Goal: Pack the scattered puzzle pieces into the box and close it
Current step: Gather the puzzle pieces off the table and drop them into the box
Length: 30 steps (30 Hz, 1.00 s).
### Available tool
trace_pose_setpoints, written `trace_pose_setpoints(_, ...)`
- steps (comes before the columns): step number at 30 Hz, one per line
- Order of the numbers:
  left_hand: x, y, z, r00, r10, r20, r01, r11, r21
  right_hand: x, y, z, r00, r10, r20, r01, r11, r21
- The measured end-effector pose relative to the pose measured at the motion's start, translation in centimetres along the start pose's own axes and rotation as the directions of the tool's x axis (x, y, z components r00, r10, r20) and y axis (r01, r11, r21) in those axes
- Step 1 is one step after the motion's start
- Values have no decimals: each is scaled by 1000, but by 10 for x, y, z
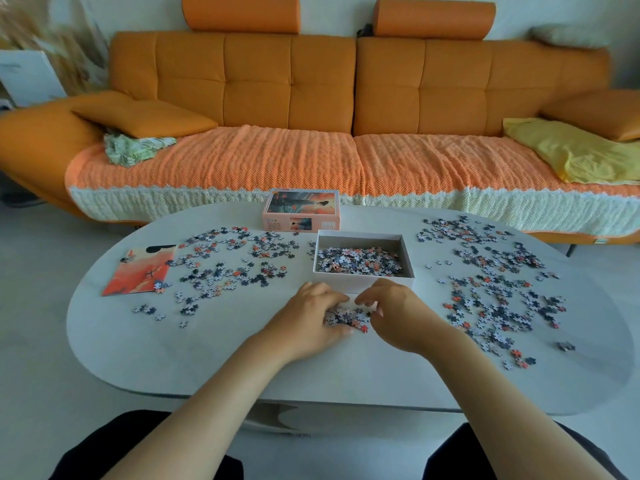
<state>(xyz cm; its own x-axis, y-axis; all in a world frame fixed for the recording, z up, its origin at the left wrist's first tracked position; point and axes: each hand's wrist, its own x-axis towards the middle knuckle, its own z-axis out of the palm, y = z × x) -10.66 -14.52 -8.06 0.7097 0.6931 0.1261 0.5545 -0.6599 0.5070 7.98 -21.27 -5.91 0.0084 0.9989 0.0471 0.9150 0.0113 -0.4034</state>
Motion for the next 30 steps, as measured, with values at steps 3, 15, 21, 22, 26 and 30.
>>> trace_pose_setpoints(3,-2,-7,-15,993,-51,104,46,998,50,-2,0,-2,995,36,89,-33,999,-30)
trace_pose_setpoints(15,-2,-17,-26,987,-66,145,65,998,16,7,-14,6,991,102,85,-104,994,23)
trace_pose_setpoints(21,3,-12,-25,960,-123,252,120,992,30,7,-16,-5,967,117,228,-116,993,-18)
trace_pose_setpoints(22,3,-10,-24,960,-116,256,101,992,72,7,-17,-4,964,124,236,-116,992,-44)
trace_pose_setpoints(26,6,-4,-20,975,-76,210,61,995,76,12,-25,2,981,105,163,-100,994,-43)
trace_pose_setpoints(30,8,0,-20,982,-76,171,74,997,15,15,-31,2,981,133,142,-140,990,34)
